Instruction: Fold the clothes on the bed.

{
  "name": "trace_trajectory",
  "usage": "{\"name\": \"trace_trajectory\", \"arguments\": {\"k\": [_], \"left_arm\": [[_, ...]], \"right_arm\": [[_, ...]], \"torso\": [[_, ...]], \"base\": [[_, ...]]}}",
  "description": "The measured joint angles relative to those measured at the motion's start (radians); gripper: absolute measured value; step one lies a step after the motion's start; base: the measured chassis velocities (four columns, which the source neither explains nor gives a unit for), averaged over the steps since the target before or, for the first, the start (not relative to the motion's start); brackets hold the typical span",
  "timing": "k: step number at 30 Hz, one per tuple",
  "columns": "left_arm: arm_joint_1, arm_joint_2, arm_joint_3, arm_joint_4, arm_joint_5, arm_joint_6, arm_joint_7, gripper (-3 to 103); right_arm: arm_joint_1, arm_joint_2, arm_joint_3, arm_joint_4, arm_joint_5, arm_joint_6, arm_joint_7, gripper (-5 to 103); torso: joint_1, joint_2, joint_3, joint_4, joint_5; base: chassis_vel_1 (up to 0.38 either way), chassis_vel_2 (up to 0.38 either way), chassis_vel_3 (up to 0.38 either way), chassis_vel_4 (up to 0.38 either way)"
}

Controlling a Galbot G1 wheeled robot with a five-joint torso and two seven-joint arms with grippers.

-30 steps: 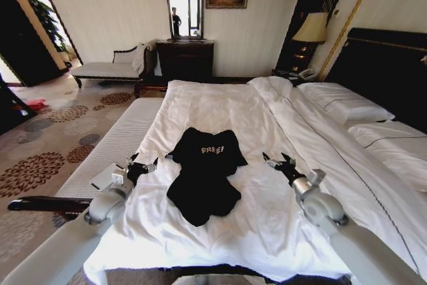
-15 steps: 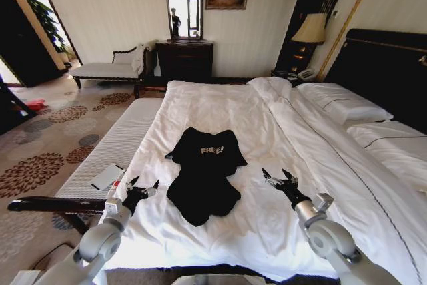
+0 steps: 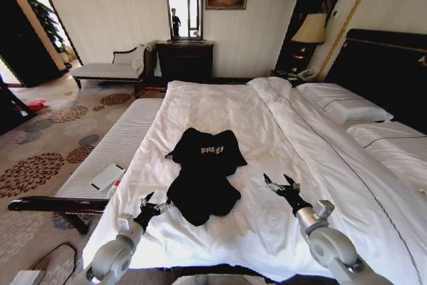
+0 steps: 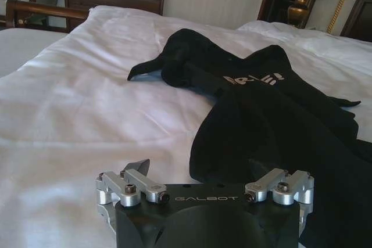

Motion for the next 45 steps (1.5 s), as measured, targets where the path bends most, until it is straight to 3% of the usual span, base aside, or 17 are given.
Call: {"name": "trace_trajectory", "arguments": {"k": [4, 8, 11, 19, 20, 23, 26, 28, 31, 38, 45], "left_arm": [[-0.007, -0.006, 0.004, 0.006, -0.03, 0.009, -0.01, 95], [-0.017, -0.013, 0.009, 0.022, -0.052, 0.015, -0.012, 85], [-0.021, -0.033, 0.021, 0.035, -0.047, 0.013, -0.011, 70], [-0.012, -0.05, 0.029, 0.031, -0.021, -0.004, -0.003, 47], [-0.014, -0.049, 0.025, 0.028, -0.023, -0.006, -0.003, 36], [-0.019, -0.044, 0.021, 0.026, -0.03, -0.007, -0.004, 32], [-0.024, -0.04, 0.018, 0.026, -0.039, -0.007, -0.009, 15], [-0.024, -0.04, 0.018, 0.026, -0.04, -0.007, -0.011, 15], [-0.024, -0.046, 0.014, 0.031, -0.04, -0.007, -0.012, 2], [-0.017, -0.044, -0.001, 0.02, -0.05, -0.008, -0.018, 0], [0.084, -0.029, -0.086, -0.061, -0.08, -0.016, -0.02, 0]], "right_arm": [[0.01, -0.003, -0.007, -0.006, 0.001, 0.0, 0.004, 100], [0.019, -0.002, -0.015, -0.018, 0.001, -0.001, 0.009, 100], [0.022, -0.002, -0.023, -0.021, -0.003, -0.002, 0.013, 100], [0.033, -0.002, -0.034, -0.039, -0.011, -0.002, 0.014, 100], [0.037, -0.002, -0.04, -0.045, -0.014, -0.002, 0.013, 100], [0.046, 0.0, -0.051, -0.053, -0.018, -0.002, 0.013, 100], [0.057, 0.001, -0.063, -0.059, -0.022, -0.002, 0.014, 100], [0.058, 0.001, -0.064, -0.06, -0.022, -0.002, 0.015, 100], [0.061, 0.0, -0.065, -0.064, -0.017, -0.002, 0.018, 100], [0.054, 0.0, -0.065, -0.063, -0.016, -0.002, 0.02, 100], [-0.004, 0.01, -0.07, 0.009, 0.026, -0.016, 0.026, 100]], "torso": [[0.0, 0.0, 0.0, 0.0005, 0.0001], [0.0, 0.0, 0.0, 0.0002, 0.0001], [0.0, 0.0, 0.0, 0.0003, 0.0], [0.0, 0.0, 0.0, 0.0004, 0.0], [0.0, 0.0, 0.0, 0.0003, 0.0], [0.0, 0.0, 0.0, 0.0003, 0.0], [0.0, 0.0, 0.0, 0.0003, 0.0001], [0.0, 0.0, 0.0, 0.0003, 0.0], [0.0, 0.0, 0.0, 0.0003, -0.0001], [0.0, 0.0, 0.0, 0.0002, -0.0001], [0.0, 0.0, 0.0, 0.0002, -0.0002]], "base": [[0.0, 0.0, 0.0, 0.0], [0.0, 0.0, 0.0, 0.0], [0.0, 0.0, 0.0, 0.0], [0.0, 0.0, 0.0, 0.0], [0.0, 0.0, 0.0, 0.0], [0.0, 0.0, 0.0, 0.0], [0.0, 0.0, 0.0, 0.0], [0.0, 0.0, 0.0, 0.0], [0.0, 0.0, 0.0, 0.0], [0.0, 0.0, 0.0, 0.0], [0.0, 0.0, 0.0, 0.0]]}}
